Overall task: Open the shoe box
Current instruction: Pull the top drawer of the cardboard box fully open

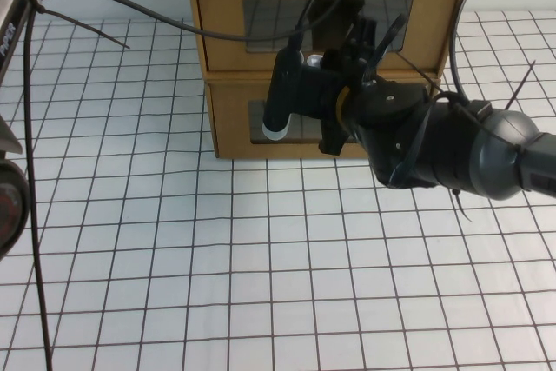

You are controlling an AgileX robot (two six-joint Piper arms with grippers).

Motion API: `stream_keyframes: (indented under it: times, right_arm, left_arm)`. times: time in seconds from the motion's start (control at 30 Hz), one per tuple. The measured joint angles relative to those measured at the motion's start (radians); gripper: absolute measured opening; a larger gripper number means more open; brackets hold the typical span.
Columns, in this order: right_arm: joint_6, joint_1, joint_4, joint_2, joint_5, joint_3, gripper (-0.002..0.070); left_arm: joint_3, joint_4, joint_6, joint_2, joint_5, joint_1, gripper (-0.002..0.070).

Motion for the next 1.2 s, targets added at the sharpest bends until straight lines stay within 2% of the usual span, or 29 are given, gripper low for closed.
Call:
stream_keyframes:
  times: [0.3,0.5,0.7,0.9,1.2]
  right_arm:
    - [0.028,0.002,-0.021,0.002,0.006,0.0,0.0165]
    - [0.07,0.002,-0.044,0.002,0.006,0.0,0.0113]
    - [0.074,0.002,-0.048,0.004,0.006,0.0,0.0096]
    - [0.074,0.002,-0.058,0.006,0.012,-0.004,0.0024]
    - [0.07,0.002,-0.064,0.006,0.014,-0.004,0.0015]
  left_arm:
    - [0.0,0.0,0.0,-0.002,0.0,0.0,-0.0003]
    - [0.0,0.0,0.0,-0.002,0.0,0.0,-0.0003]
    - [0.0,0.0,0.0,-0.002,0.0,0.0,-0.0003]
    - [0.0,0.0,0.0,-0.002,0.002,0.0,-0.0003]
    - [0.0,0.0,0.0,-0.002,0.002,0.0,-0.0003]
